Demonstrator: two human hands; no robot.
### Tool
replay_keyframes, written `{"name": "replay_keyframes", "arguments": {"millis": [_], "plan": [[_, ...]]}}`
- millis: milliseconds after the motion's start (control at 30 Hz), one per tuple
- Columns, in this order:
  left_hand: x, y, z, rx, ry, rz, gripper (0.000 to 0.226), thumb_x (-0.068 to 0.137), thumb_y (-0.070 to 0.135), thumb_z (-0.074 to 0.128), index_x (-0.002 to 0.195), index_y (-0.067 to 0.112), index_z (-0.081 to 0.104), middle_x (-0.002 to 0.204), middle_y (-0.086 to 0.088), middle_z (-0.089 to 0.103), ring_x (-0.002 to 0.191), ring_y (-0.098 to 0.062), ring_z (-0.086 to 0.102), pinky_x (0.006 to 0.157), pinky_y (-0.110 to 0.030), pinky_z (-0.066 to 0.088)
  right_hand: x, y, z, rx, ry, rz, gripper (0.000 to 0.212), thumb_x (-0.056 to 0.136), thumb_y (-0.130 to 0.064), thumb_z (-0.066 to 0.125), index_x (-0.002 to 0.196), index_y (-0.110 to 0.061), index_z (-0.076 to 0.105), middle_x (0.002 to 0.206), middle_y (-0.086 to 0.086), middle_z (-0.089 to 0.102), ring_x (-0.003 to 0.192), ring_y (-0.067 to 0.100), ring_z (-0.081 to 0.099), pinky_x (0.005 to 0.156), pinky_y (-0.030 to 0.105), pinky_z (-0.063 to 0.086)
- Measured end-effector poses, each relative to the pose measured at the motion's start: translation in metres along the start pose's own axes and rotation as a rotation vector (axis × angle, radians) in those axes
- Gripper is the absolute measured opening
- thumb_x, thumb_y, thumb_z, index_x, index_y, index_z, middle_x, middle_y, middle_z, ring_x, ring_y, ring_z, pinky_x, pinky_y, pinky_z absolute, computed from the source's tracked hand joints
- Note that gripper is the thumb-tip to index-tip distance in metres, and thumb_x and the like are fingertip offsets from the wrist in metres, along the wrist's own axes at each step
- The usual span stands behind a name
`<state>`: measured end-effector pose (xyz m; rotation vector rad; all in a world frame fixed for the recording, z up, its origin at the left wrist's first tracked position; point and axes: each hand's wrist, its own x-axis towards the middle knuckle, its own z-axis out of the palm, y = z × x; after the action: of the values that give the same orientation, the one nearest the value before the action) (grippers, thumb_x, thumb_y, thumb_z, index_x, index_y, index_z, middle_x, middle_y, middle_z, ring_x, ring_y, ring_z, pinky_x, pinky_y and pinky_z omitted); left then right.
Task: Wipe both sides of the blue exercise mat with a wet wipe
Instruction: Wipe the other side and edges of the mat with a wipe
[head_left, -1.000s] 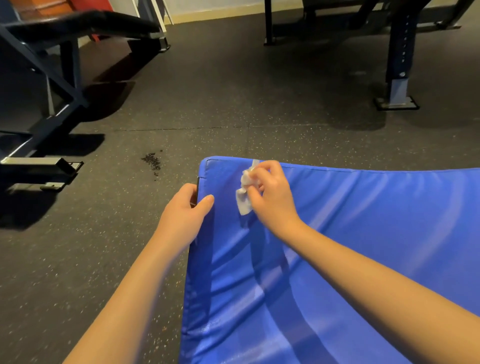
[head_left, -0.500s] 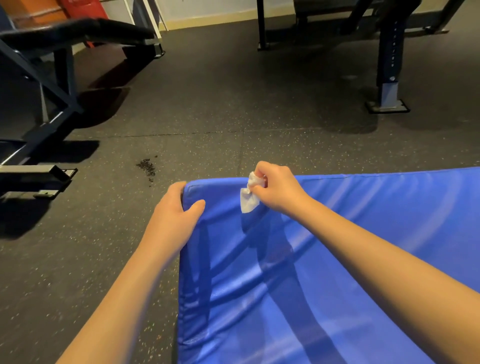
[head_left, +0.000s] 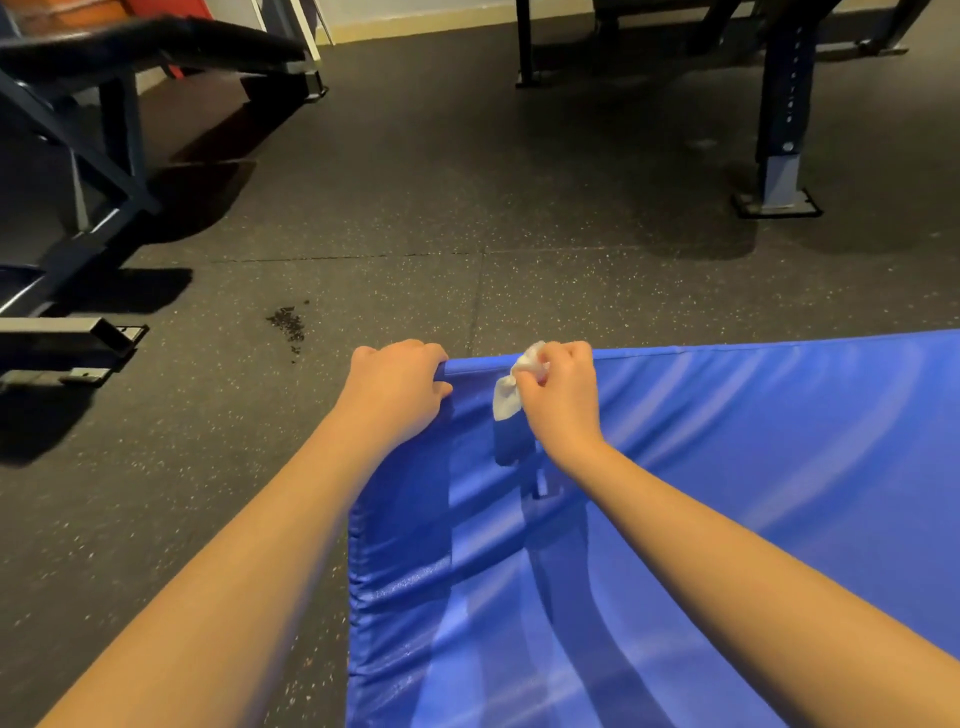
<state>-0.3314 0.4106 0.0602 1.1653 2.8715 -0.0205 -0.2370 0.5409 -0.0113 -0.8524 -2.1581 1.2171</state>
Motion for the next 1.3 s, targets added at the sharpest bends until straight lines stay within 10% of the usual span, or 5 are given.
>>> {"name": "replay_keyframes", "arguments": {"millis": [200,500,667,867,1300], "plan": [[-0.015,-0.002,-0.006,-0.027,0.055,-0.014,0.020,0.099,0.029,0.045,0.116,0.027,0.057,0.111,0.006,0.060,0.104,-0.019,0.056,0.081,-0.033,0.027,-0.048,-0.021,0.018,0.070,-0.226,-0.241,0.027,0.082,-0.006,0.054,0.076,-0.029,0.042,0.084,-0.010,0.046,0.071,0.010,0.047,0.065,0.027,0.040],[-0.028,0.002,-0.014,-0.082,0.051,0.011,0.020,0.100,0.027,0.042,0.112,0.027,0.058,0.102,0.007,0.059,0.092,-0.020,0.055,0.082,-0.033,0.032,-0.038,-0.009,0.013,0.223,0.249,0.055,0.007,0.086,-0.013,0.060,0.091,-0.017,0.058,0.085,0.000,0.061,0.079,0.017,0.053,0.068,0.027,0.038],[-0.034,-0.002,-0.015,-0.123,0.049,0.007,0.020,0.100,0.027,0.044,0.113,0.028,0.059,0.102,0.005,0.060,0.092,-0.020,0.055,0.085,-0.035,0.037,-0.054,-0.017,0.019,0.086,0.051,-0.269,0.013,0.085,-0.006,0.057,0.085,-0.017,0.065,0.083,-0.002,0.059,0.078,0.016,0.052,0.069,0.025,0.039],[-0.036,0.003,-0.017,-0.112,0.041,0.020,0.019,0.100,0.024,0.040,0.107,0.024,0.058,0.097,0.003,0.058,0.087,-0.023,0.054,0.085,-0.036,0.037,-0.016,0.016,0.000,0.037,0.388,0.146,0.019,0.095,-0.020,0.050,0.081,-0.012,0.059,0.084,-0.002,0.053,0.085,0.027,0.053,0.063,0.028,0.027],[-0.046,0.004,-0.017,-0.124,0.102,0.035,0.019,0.100,0.025,0.041,0.105,0.026,0.059,0.092,0.005,0.057,0.085,-0.021,0.052,0.082,-0.035,0.035,-0.021,0.031,-0.016,0.083,0.347,0.042,0.012,0.095,-0.018,0.045,0.085,-0.024,0.047,0.088,-0.002,0.063,0.086,0.021,0.059,0.075,0.033,0.045]]}}
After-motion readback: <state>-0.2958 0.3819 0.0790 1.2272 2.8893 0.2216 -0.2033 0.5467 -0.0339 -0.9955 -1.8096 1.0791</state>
